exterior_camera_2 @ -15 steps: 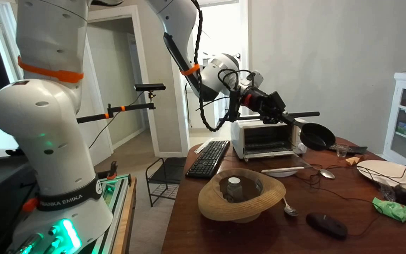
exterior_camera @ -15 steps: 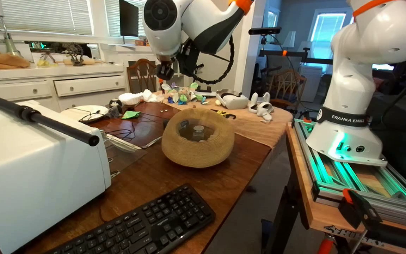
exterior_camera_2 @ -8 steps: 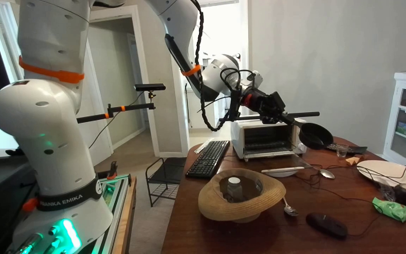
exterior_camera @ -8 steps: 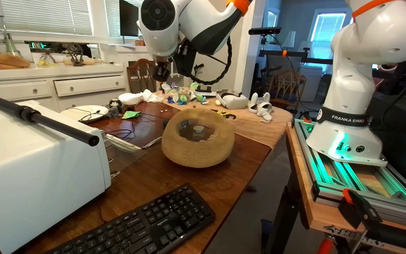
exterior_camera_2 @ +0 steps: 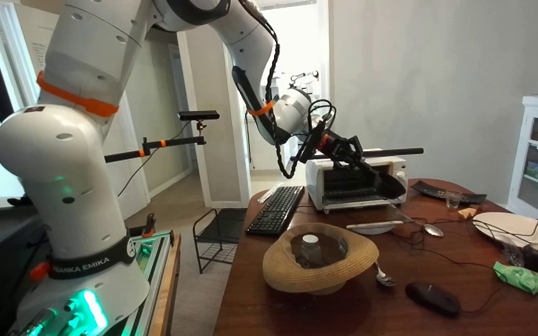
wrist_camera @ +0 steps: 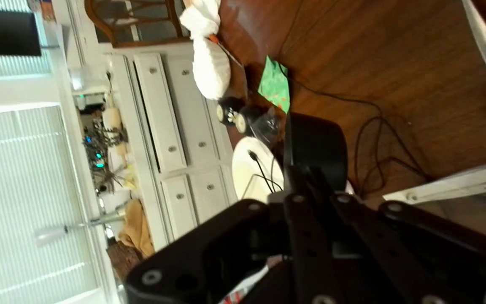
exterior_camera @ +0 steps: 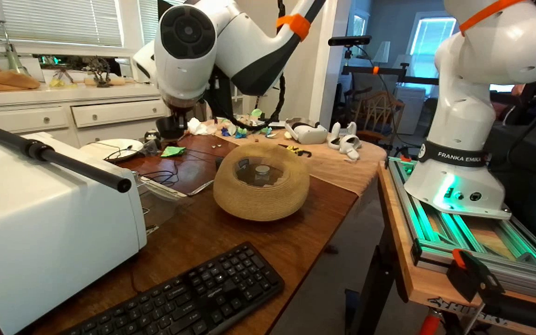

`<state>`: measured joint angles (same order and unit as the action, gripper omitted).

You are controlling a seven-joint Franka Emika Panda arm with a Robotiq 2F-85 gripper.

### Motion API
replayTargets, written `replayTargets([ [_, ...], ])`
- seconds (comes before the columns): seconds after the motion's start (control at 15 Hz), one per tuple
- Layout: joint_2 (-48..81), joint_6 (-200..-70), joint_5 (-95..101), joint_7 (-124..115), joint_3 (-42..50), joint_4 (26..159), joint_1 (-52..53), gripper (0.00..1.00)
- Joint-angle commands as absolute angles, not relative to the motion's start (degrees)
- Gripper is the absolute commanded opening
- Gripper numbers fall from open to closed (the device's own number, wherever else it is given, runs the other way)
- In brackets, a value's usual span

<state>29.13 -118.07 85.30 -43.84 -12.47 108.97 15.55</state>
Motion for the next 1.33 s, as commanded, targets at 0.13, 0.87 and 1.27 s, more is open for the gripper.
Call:
replayTargets([
  [0.13,33.3,-127.3,92.0,-33.0,-12.2,105.3,15.8,0.01],
  [0.87,36.6,-141.9,105.1,-27.9,-12.4,102.6,14.5,0.01],
  [1.27,40.1,-143.9,110.2,-27.8,-12.8,98.8,14.6,0.01],
])
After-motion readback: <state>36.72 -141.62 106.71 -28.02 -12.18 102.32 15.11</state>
